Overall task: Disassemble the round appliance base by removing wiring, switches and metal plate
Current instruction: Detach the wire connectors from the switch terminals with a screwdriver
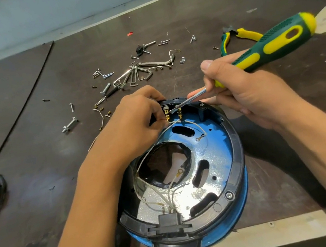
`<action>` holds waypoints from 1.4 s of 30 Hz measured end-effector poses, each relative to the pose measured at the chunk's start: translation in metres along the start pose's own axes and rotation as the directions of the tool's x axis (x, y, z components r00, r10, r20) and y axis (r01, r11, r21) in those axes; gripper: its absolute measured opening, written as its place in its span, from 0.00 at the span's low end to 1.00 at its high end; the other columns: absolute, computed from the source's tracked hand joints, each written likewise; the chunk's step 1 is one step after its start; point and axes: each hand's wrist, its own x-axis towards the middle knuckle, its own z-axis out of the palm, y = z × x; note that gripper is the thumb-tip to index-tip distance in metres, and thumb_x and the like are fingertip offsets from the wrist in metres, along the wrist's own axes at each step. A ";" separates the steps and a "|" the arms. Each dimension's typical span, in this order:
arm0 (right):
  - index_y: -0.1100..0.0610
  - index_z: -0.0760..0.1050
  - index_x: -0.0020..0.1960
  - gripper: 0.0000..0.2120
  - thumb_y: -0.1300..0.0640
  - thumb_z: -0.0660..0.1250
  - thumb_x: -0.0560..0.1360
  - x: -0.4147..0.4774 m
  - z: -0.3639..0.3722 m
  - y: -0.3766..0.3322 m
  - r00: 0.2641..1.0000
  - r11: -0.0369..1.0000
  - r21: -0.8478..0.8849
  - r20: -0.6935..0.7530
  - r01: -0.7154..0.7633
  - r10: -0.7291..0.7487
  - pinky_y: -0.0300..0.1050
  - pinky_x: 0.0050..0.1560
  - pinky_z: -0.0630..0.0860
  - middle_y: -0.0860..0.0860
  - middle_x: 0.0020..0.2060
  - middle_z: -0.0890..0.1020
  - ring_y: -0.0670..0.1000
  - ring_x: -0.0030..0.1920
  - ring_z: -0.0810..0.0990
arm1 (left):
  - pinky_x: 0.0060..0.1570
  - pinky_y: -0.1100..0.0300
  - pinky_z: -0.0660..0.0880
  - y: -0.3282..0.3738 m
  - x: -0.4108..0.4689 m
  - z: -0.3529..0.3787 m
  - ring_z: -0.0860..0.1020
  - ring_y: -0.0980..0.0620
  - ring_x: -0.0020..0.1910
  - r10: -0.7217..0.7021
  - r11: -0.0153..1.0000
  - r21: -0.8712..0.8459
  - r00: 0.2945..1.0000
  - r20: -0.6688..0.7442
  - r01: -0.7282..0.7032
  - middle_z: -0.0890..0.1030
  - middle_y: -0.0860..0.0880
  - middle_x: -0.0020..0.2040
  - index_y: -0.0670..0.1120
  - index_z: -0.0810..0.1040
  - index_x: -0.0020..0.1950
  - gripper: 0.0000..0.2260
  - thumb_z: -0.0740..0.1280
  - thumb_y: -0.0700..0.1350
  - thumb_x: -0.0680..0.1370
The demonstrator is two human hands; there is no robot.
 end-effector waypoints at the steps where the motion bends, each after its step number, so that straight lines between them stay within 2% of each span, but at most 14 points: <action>1: 0.63 0.70 0.37 0.17 0.60 0.61 0.85 0.002 -0.002 0.003 1.000 1.000 -0.009 -0.001 0.005 -0.005 0.47 0.48 0.84 0.41 0.16 0.69 0.38 0.18 0.75 | 0.52 0.49 0.75 0.000 0.000 0.000 0.79 0.50 0.50 -0.004 1.000 0.001 1.000 0.002 0.004 0.78 0.52 0.58 0.45 0.85 0.40 0.04 0.74 0.40 0.74; 3: 0.62 0.71 0.36 0.18 0.59 0.62 0.84 0.006 -0.006 0.007 1.000 1.000 0.001 0.009 0.008 -0.008 0.32 0.31 0.76 0.42 0.17 0.70 0.41 0.23 0.80 | 0.52 0.49 0.76 0.001 0.000 -0.001 0.79 0.49 0.50 -0.011 1.000 0.003 1.000 0.009 0.011 0.78 0.52 0.58 0.45 0.85 0.40 0.04 0.74 0.40 0.75; 6: 0.59 0.73 0.34 0.19 0.58 0.64 0.83 0.009 -0.009 0.009 1.000 0.999 0.036 -0.013 -0.007 0.008 0.29 0.30 0.75 0.44 0.22 0.74 0.51 0.38 0.89 | 0.53 0.49 0.76 0.001 0.000 -0.001 0.78 0.49 0.52 -0.023 1.000 0.014 0.999 0.024 0.022 0.77 0.53 0.60 0.44 0.85 0.41 0.03 0.73 0.40 0.75; 9: 0.61 0.72 0.35 0.18 0.59 0.62 0.84 0.007 -0.009 0.008 1.000 1.000 0.012 0.021 -0.003 0.003 0.31 0.32 0.77 0.42 0.21 0.73 0.41 0.25 0.82 | 0.52 0.49 0.76 0.002 0.000 0.000 0.78 0.49 0.52 -0.027 0.999 0.025 0.999 0.027 0.027 0.77 0.53 0.60 0.44 0.85 0.42 0.03 0.73 0.40 0.75; 12: 0.61 0.71 0.36 0.18 0.58 0.62 0.84 0.007 -0.008 0.006 1.000 1.000 -0.015 0.007 0.001 -0.001 0.41 0.40 0.81 0.41 0.19 0.71 0.39 0.19 0.75 | 0.52 0.48 0.75 0.001 0.000 -0.001 0.78 0.49 0.51 -0.026 0.999 0.040 0.999 0.021 0.026 0.77 0.53 0.60 0.44 0.85 0.42 0.03 0.73 0.40 0.75; 14: 0.60 0.72 0.36 0.18 0.56 0.63 0.84 0.007 -0.010 0.008 1.000 1.000 -0.024 0.005 0.012 -0.011 0.39 0.36 0.78 0.42 0.19 0.70 0.40 0.17 0.72 | 0.52 0.49 0.75 0.002 0.001 0.000 0.78 0.49 0.51 -0.020 0.999 0.039 1.000 0.020 0.019 0.77 0.53 0.59 0.44 0.85 0.42 0.03 0.73 0.39 0.75; 16: 0.59 0.73 0.36 0.18 0.54 0.64 0.83 0.008 -0.011 0.012 0.999 0.998 -0.035 0.027 0.042 -0.041 0.38 0.29 0.72 0.44 0.18 0.68 0.42 0.16 0.64 | 0.52 0.50 0.75 0.002 0.000 0.000 0.78 0.50 0.51 -0.015 0.999 0.033 1.000 0.013 0.015 0.78 0.53 0.59 0.44 0.86 0.42 0.03 0.73 0.39 0.75; 19: 0.62 0.74 0.37 0.18 0.53 0.65 0.83 0.006 -0.013 0.019 0.996 0.995 -0.043 0.032 0.089 -0.088 0.56 0.30 0.78 0.45 0.17 0.66 0.46 0.15 0.59 | 0.52 0.51 0.75 0.001 -0.001 0.000 0.78 0.51 0.51 -0.011 1.000 0.015 1.000 0.003 0.011 0.78 0.52 0.59 0.44 0.86 0.41 0.03 0.74 0.40 0.75; 23: 0.64 0.74 0.39 0.19 0.51 0.65 0.82 0.005 -0.015 0.024 0.992 0.991 -0.036 0.029 0.127 -0.126 0.37 0.30 0.76 0.55 0.17 0.65 0.55 0.16 0.63 | 0.51 0.52 0.75 0.001 0.000 0.000 0.78 0.51 0.48 -0.011 1.000 0.009 1.000 -0.004 0.011 0.79 0.52 0.59 0.44 0.86 0.41 0.03 0.74 0.40 0.75; 26: 0.66 0.75 0.40 0.18 0.55 0.64 0.83 0.005 -0.015 0.027 0.987 0.987 0.001 0.014 0.158 -0.158 0.28 0.32 0.74 0.56 0.20 0.67 0.52 0.15 0.65 | 0.50 0.51 0.75 0.001 -0.001 0.000 0.78 0.51 0.48 -0.007 1.000 0.005 1.000 -0.010 0.007 0.79 0.52 0.58 0.44 0.85 0.40 0.04 0.74 0.40 0.75; 29: 0.65 0.75 0.38 0.19 0.53 0.65 0.83 0.007 -0.014 0.028 0.988 0.987 -0.037 -0.003 0.155 -0.155 0.30 0.22 0.65 0.53 0.18 0.67 0.47 0.15 0.64 | 0.51 0.50 0.76 0.000 -0.001 0.000 0.78 0.50 0.49 0.000 1.000 0.000 1.000 -0.014 0.000 0.79 0.52 0.58 0.45 0.85 0.39 0.05 0.74 0.40 0.75; 31: 0.64 0.75 0.38 0.18 0.53 0.65 0.82 0.008 -0.014 0.027 0.990 0.990 -0.031 -0.013 0.140 -0.141 0.30 0.20 0.60 0.45 0.18 0.69 0.42 0.16 0.68 | 0.51 0.49 0.76 0.000 -0.001 0.000 0.79 0.50 0.50 0.004 1.000 0.002 1.000 -0.010 -0.004 0.79 0.52 0.58 0.44 0.85 0.39 0.05 0.74 0.40 0.75; 34: 0.63 0.74 0.37 0.18 0.53 0.65 0.81 0.007 -0.013 0.025 0.991 0.991 -0.029 -0.023 0.130 -0.131 0.28 0.20 0.59 0.42 0.18 0.70 0.40 0.18 0.73 | 0.51 0.50 0.75 0.000 0.000 0.001 0.79 0.50 0.50 0.008 1.000 0.007 1.000 -0.007 -0.008 0.79 0.51 0.59 0.44 0.85 0.39 0.05 0.74 0.40 0.75; 42: 0.60 0.74 0.35 0.19 0.52 0.66 0.82 0.006 -0.013 0.021 0.994 0.992 -0.070 -0.013 0.107 -0.109 0.28 0.21 0.60 0.42 0.19 0.70 0.41 0.17 0.69 | 0.51 0.50 0.75 0.000 0.000 0.000 0.79 0.50 0.50 0.004 1.000 0.012 1.000 0.012 -0.004 0.78 0.52 0.59 0.45 0.84 0.40 0.05 0.74 0.40 0.75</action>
